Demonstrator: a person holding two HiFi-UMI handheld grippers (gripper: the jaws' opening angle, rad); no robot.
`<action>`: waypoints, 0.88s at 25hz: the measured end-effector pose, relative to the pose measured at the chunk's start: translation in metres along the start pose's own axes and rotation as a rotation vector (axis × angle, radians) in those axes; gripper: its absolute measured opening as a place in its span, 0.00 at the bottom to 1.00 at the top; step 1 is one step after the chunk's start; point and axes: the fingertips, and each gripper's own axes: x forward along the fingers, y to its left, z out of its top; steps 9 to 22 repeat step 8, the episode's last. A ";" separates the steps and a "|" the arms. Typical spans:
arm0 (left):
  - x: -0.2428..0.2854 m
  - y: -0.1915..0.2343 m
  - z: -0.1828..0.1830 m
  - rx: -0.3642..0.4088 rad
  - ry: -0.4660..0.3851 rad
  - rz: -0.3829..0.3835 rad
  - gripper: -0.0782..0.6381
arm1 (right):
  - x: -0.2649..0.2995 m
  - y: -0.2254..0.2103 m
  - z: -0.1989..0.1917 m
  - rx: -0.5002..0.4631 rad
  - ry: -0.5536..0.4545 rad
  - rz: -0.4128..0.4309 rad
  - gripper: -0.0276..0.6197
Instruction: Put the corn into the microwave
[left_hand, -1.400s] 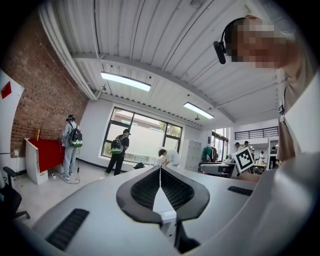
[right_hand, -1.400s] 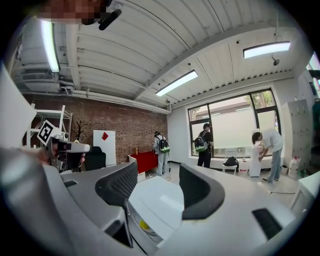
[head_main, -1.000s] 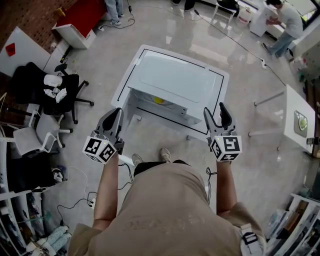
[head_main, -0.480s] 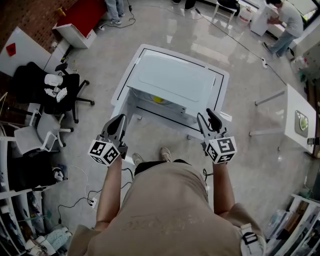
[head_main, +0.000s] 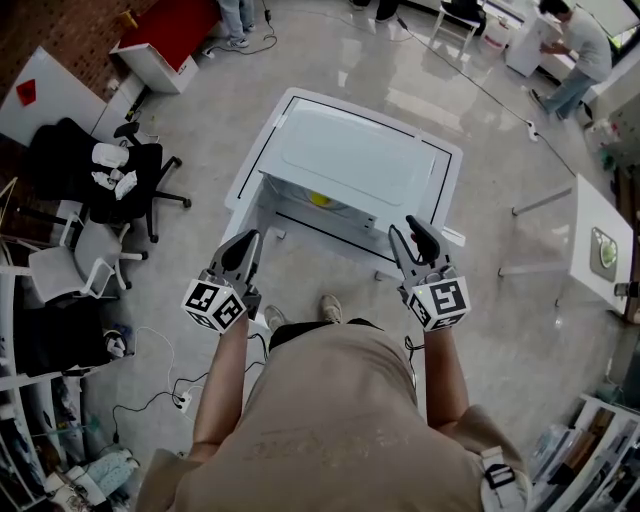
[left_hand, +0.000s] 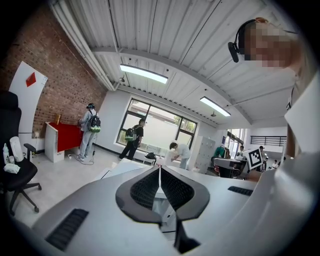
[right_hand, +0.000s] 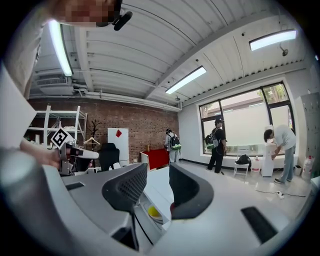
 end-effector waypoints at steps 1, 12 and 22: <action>0.000 -0.001 -0.001 -0.002 0.000 -0.001 0.12 | 0.000 0.000 0.000 -0.001 0.000 0.001 0.27; 0.010 -0.031 -0.012 -0.001 0.029 -0.070 0.12 | 0.004 -0.001 -0.001 -0.020 0.006 0.009 0.26; 0.010 -0.031 -0.012 -0.001 0.029 -0.070 0.12 | 0.004 -0.001 -0.001 -0.020 0.006 0.009 0.26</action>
